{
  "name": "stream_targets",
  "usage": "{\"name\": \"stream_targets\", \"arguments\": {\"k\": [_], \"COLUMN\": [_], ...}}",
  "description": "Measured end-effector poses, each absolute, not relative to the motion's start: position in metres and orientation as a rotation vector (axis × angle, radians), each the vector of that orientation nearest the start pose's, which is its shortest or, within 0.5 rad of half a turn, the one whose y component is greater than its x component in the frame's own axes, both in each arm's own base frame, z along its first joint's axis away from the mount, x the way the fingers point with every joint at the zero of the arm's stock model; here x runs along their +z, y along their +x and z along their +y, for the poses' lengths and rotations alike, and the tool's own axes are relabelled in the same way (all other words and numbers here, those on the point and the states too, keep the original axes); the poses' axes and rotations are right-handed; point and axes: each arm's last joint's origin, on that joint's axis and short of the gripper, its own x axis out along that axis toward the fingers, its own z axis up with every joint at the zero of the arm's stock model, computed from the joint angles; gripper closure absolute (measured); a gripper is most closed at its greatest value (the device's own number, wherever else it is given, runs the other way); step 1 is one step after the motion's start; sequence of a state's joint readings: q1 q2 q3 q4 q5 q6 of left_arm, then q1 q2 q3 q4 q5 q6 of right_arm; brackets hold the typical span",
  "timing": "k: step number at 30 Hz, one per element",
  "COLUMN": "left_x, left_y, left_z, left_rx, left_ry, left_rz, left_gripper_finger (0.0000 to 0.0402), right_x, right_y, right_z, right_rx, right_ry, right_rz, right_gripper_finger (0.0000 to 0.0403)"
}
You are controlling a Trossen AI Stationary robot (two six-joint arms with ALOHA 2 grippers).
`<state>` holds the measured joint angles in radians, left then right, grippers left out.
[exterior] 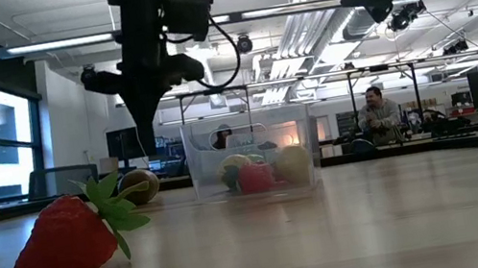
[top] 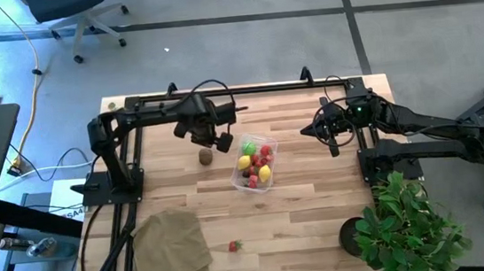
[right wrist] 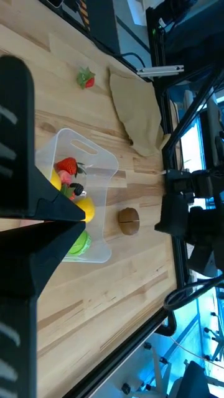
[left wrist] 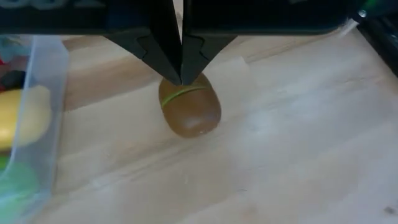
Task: Pick and placing Produce into tupperware
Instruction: Put the kiwi into the transparent bin
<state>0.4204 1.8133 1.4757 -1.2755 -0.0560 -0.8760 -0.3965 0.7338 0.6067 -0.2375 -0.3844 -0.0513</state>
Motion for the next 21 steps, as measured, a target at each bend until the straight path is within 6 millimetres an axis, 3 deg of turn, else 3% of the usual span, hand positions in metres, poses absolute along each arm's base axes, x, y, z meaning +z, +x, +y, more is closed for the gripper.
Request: {"name": "stream_targets", "arguments": {"k": [9,21], "left_x": [0.235,0.217], "left_y": [0.304,0.304], "left_z": [0.133,0.130], "left_rx": [1.143,1.150], "left_ry": [-0.857,-0.994], "left_rz": [1.337,1.385], "left_gripper_finger": [0.0401,0.0401], "right_x": [0.275,0.274], "right_y": [0.154,0.154], "right_z": [-0.053,-0.053], "right_rx": [-0.003,-0.003], "right_ry": [0.088,0.091], "right_rz": [0.339,0.345], "right_gripper_finger": [0.0398,0.0398]}}
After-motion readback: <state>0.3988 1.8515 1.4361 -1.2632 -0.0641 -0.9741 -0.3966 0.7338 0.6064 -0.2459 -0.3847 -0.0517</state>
